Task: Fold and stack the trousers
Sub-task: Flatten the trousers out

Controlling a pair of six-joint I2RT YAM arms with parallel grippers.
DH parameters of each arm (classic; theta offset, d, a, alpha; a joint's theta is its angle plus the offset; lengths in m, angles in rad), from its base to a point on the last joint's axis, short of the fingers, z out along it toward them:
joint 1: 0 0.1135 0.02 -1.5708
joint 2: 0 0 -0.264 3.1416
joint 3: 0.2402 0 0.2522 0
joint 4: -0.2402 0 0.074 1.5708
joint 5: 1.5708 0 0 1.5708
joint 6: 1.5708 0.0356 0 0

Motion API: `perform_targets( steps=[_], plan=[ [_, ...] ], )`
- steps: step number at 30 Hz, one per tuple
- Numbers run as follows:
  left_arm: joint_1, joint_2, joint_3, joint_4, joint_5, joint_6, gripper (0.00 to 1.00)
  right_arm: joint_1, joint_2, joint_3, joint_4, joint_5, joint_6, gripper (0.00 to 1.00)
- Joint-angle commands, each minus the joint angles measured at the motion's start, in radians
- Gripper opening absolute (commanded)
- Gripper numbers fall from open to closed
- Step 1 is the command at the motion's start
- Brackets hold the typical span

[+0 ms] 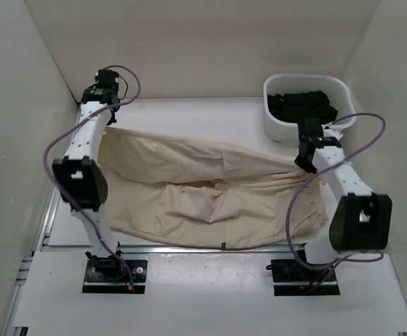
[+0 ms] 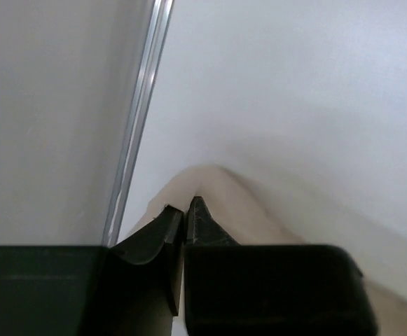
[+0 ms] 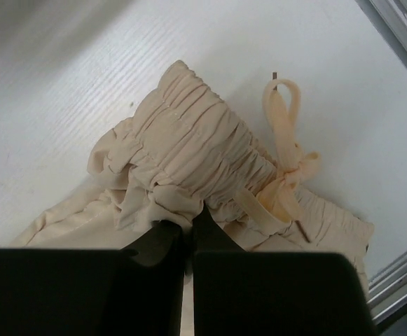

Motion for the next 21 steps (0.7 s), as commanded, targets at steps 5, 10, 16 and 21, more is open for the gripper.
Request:
perform_targets(
  steps=[5, 10, 16, 21],
  plan=[
    [0.044, 0.552, 0.485, 0.032, -0.079, 0.011, 0.67, -0.015, 0.302, 0.253, -0.027, 0.109, -0.043, 0.4],
    [0.098, 0.559, 0.496, 0.118, -0.151, 0.011, 1.0, -0.015, 0.246, 0.295, -0.057, 0.098, -0.106, 0.84],
    [0.251, 0.163, 0.189, 0.118, 0.005, 0.011, 1.0, -0.025, 0.048, 0.222, -0.235, 0.028, -0.131, 0.88],
    [0.369, -0.111, -0.355, 0.1, 0.12, 0.011, 1.0, -0.091, -0.112, -0.022, -0.33, -0.153, -0.094, 0.89]
  ],
)
